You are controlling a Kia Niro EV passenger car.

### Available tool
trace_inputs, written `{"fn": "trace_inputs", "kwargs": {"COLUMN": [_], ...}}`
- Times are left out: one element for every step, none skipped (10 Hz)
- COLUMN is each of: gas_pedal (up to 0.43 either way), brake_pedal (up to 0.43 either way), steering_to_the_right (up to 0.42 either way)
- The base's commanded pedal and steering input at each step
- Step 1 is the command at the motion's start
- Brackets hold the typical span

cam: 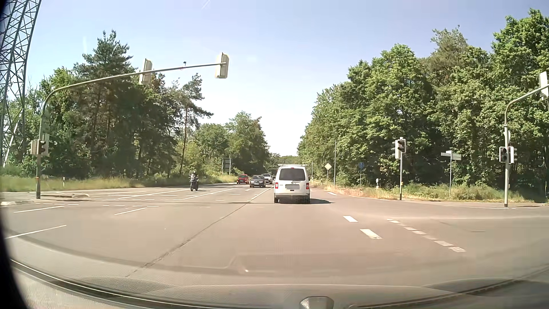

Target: Follow the waypoints while adhering to traffic rules and regulations

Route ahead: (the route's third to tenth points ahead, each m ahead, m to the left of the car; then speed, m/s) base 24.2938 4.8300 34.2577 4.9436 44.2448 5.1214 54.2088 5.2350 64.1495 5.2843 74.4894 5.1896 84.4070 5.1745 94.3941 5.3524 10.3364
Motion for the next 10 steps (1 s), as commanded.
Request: {"fn": "trace_inputs", "kwargs": {"gas_pedal": [0.177, 0.177, 0.177, 0.177, 0.177, 0.177, 0.177, 0.177, 0.177, 0.177], "brake_pedal": [0.03, 0.03, 0.03, 0.03, 0.03, 0.03, 0.03, 0.03, 0.03, 0.03], "steering_to_the_right": [0.001, 0.001, 0.001, 0.001, 0.001, 0.001, 0.001, 0.001, 0.001, 0.001]}}
